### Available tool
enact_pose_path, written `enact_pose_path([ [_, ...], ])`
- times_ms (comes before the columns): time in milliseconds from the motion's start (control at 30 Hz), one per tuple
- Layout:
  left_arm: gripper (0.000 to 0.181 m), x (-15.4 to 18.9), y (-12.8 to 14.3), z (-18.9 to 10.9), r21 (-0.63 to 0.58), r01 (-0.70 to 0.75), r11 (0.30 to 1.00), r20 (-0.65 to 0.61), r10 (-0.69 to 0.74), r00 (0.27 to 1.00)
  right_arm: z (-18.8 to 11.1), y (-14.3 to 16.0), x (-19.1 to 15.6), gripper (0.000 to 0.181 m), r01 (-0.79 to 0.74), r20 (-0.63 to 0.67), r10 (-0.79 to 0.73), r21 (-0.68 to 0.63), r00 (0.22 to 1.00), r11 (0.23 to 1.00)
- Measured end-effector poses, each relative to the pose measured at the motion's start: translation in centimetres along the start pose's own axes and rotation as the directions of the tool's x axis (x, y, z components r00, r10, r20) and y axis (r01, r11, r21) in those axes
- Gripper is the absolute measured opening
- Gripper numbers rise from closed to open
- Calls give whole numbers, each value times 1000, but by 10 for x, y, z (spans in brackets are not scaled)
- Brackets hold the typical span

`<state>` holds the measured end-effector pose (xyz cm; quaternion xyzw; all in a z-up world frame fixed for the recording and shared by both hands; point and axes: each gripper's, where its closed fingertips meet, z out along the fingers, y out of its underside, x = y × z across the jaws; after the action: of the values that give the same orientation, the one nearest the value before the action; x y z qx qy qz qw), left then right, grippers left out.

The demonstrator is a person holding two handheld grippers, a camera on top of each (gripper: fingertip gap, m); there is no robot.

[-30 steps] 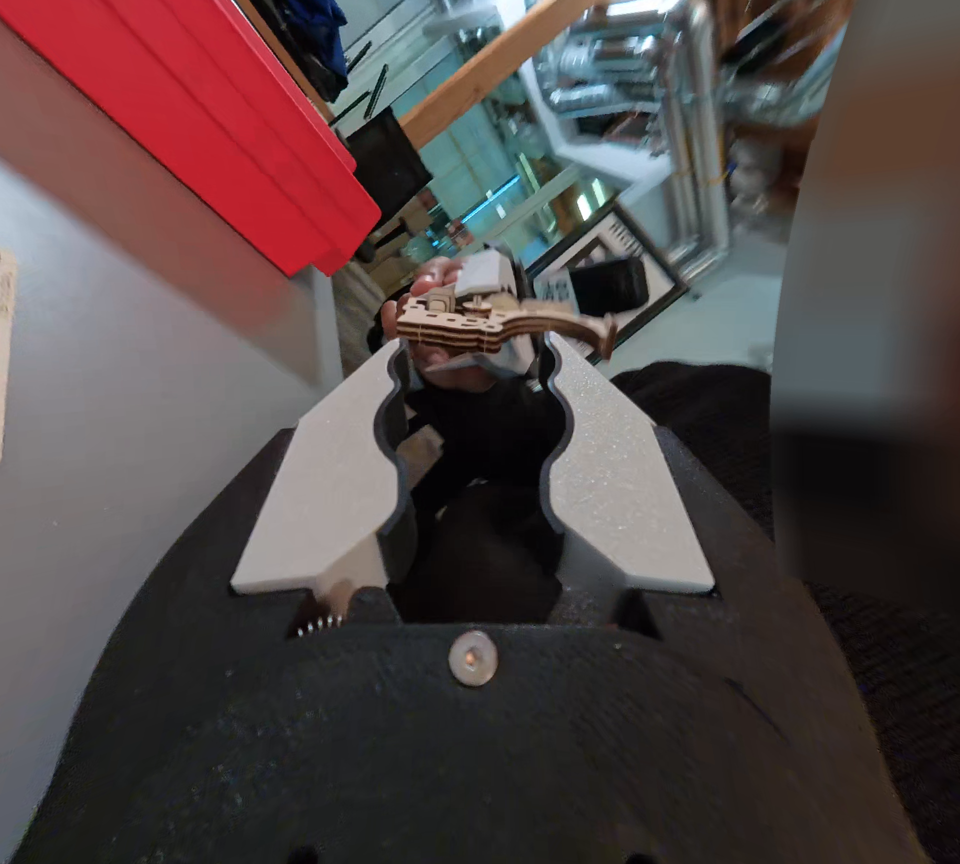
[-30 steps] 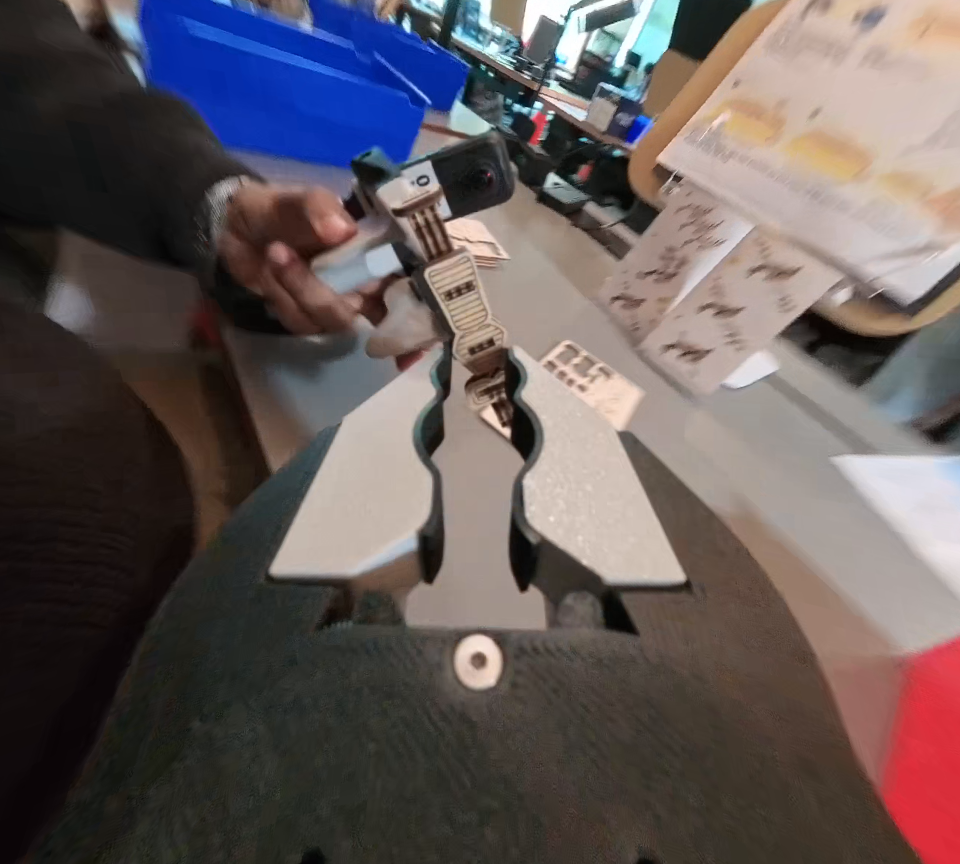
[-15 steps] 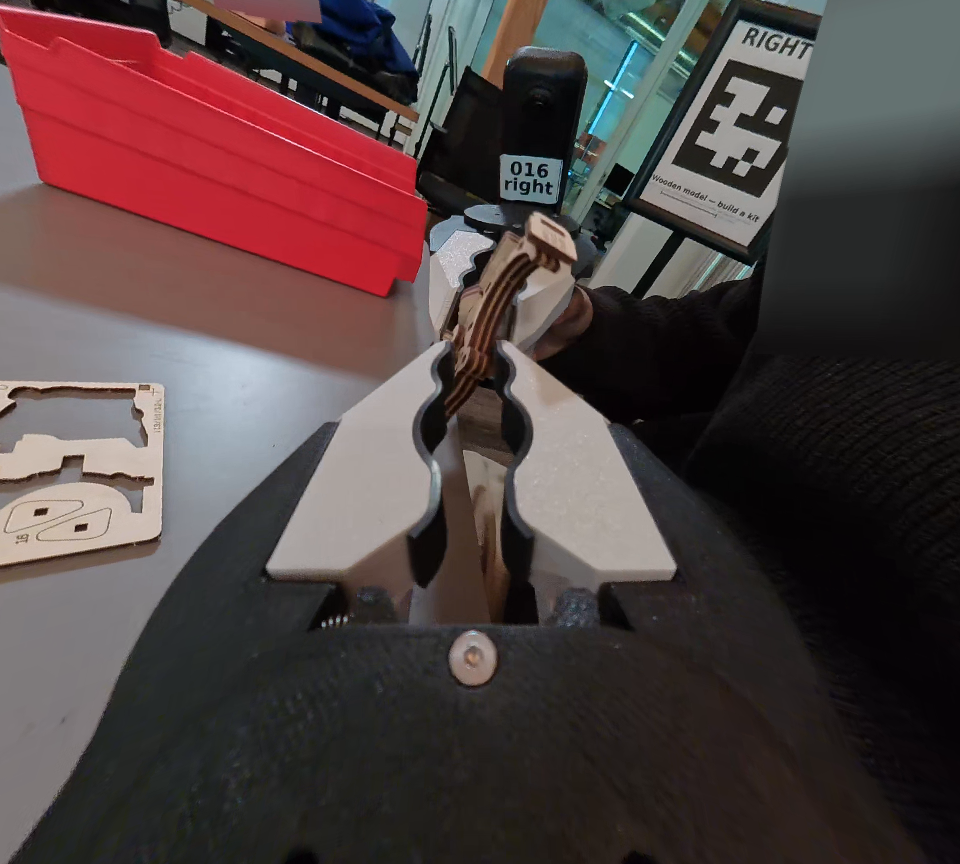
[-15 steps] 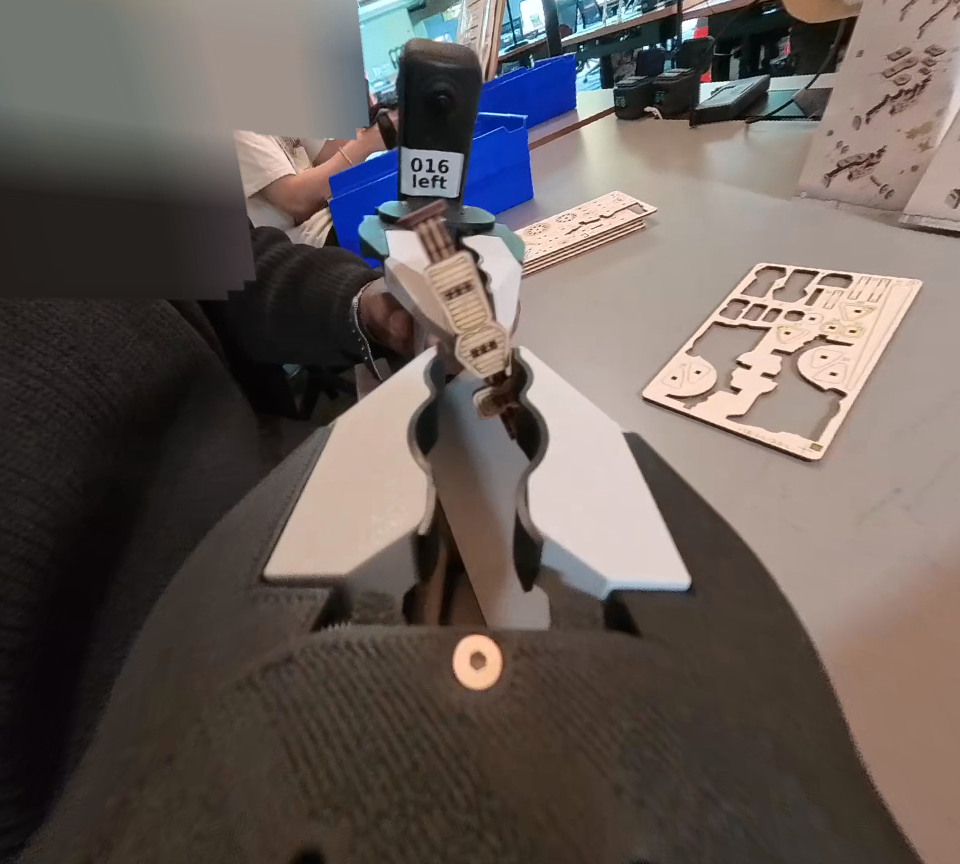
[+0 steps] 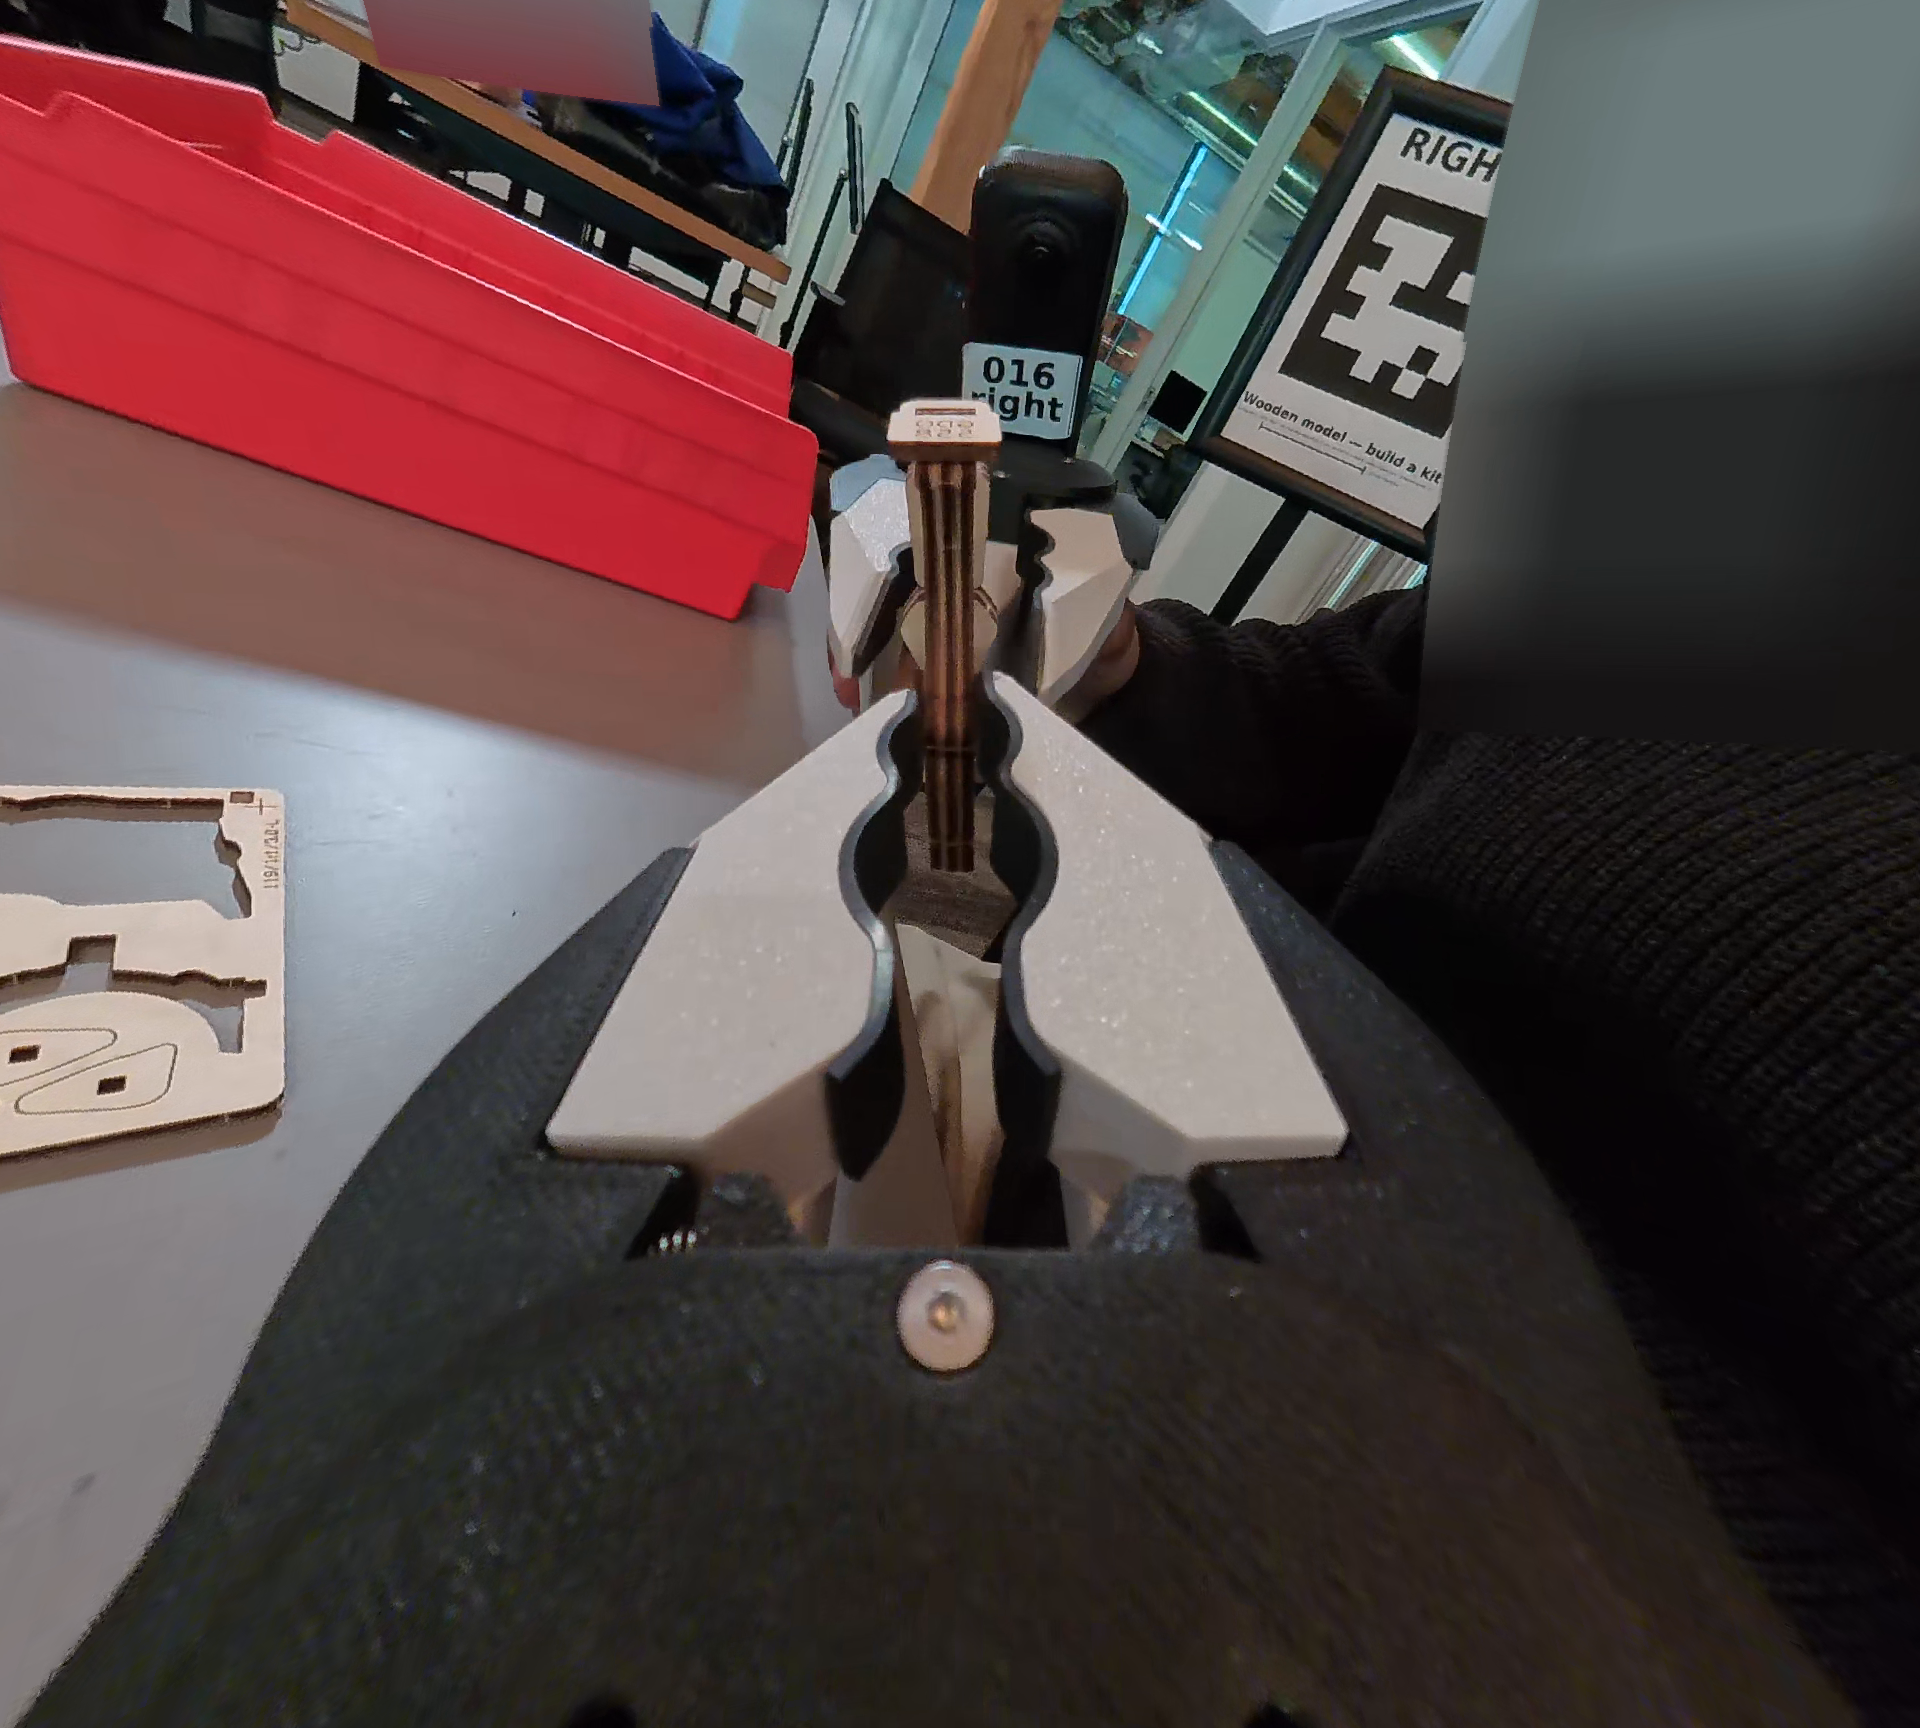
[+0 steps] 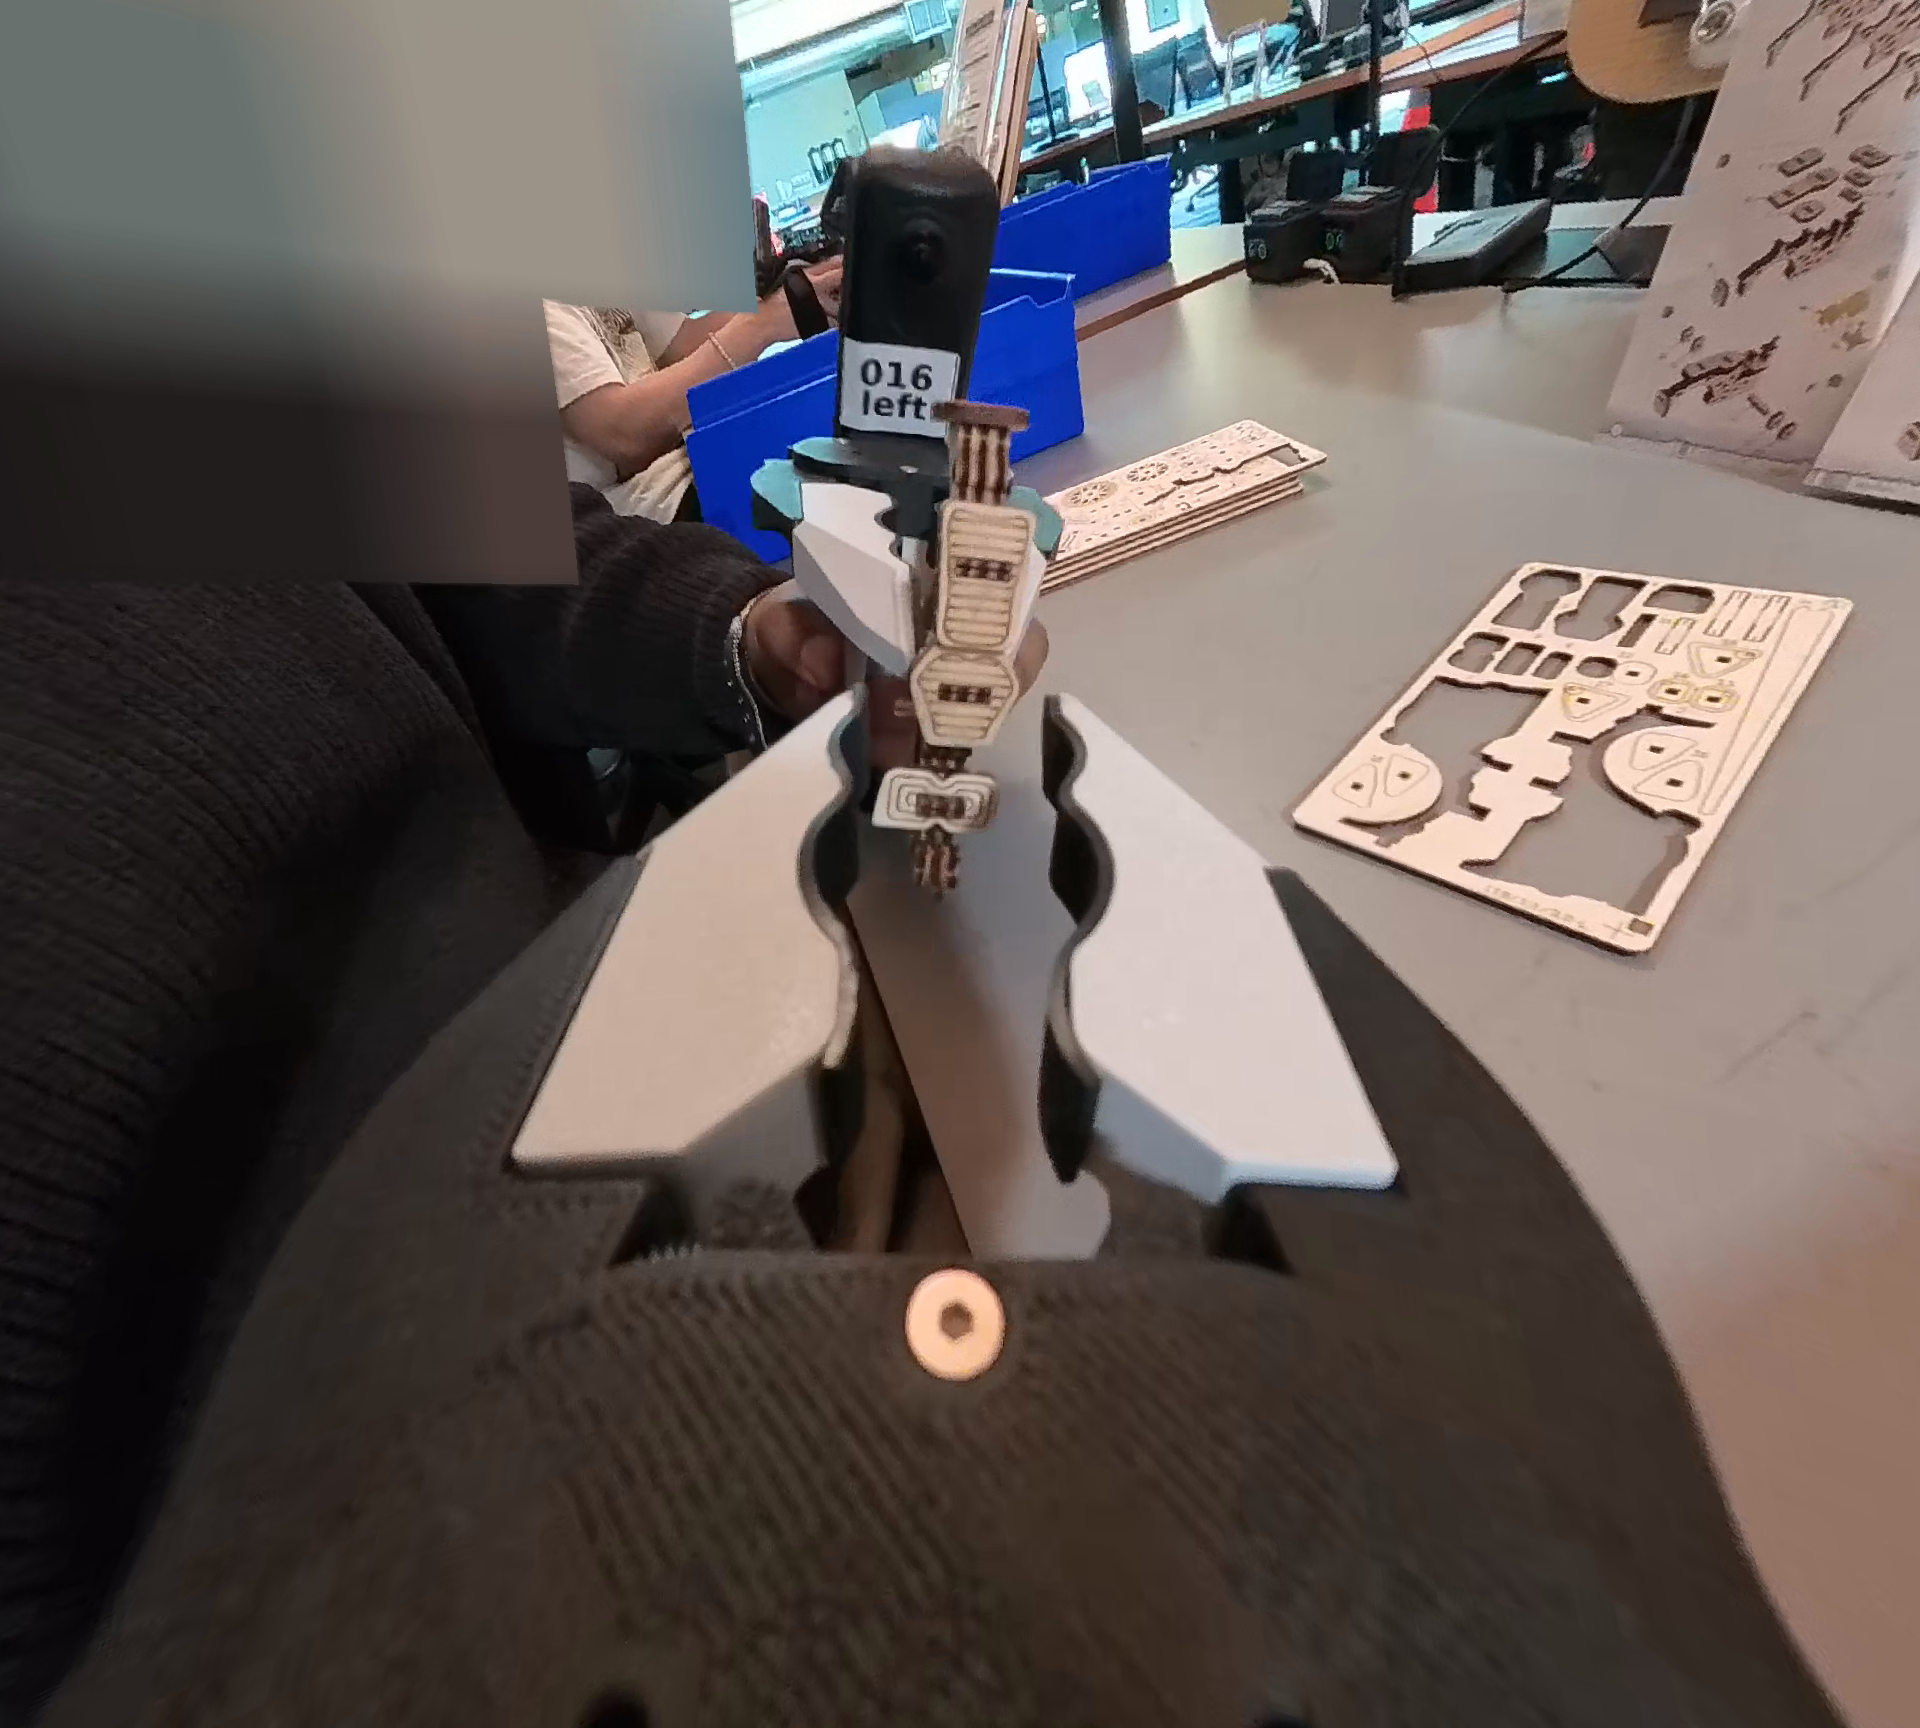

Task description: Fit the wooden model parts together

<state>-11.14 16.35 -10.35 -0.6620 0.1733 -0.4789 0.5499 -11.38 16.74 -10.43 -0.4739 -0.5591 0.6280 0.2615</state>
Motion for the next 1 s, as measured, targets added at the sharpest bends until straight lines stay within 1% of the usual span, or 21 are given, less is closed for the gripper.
enact_pose_path([
  [200, 7, -2, -5, -2, 33, 39, 999, -7, -39, 999, -7, -10, 0, 25, -27, 21, 26, 60, 999, 998],
  [367, 7, -2, -6, -3, 46, 49, 998, -17, -48, 999, -11, -18, 0, 17, -92, 59, 86, 112, 995, 989],
  [533, 7, 2, -6, -3, 49, 35, 998, -30, -34, 999, -10, -16, 0, 15, -157, 89, 147, 114, 985, 981],
  [733, 7, 0, -2, -2, 32, 96, 995, -48, -94, 994, -9, -14, 1, 14, -166, 80, 158, 101, 984, 981],
  [767, 13, -1, -1, 0, 31, 106, 994, -50, -105, 993, -8, -12, 0, 14, -164, 81, 156, 92, 984, 982],
  [800, 14, 1, 0, 0, 29, 112, 993, -59, -110, 992, -6, -10, -1, 13, -161, 85, 155, 74, 984, 984],
  [833, 10, 4, 1, 1, 20, 116, 993, -75, -114, 991, -5, -8, -3, 14, -158, 91, 152, 61, 984, 986],
  [900, 10, 5, -2, 0, 28, 118, 993, -79, -116, 990, -4, -9, -5, 13, -160, 95, 154, 68, 984, 985],
  [933, 10, 4, -3, 0, 29, 120, 992, -78, -118, 990, -5, -10, -5, 7, -160, 96, 153, 73, 984, 984],
  [1000, 9, 2, -3, 0, 32, 118, 992, -66, -116, 991, -8, -15, -4, 4, -157, 94, 147, 98, 985, 983],
])
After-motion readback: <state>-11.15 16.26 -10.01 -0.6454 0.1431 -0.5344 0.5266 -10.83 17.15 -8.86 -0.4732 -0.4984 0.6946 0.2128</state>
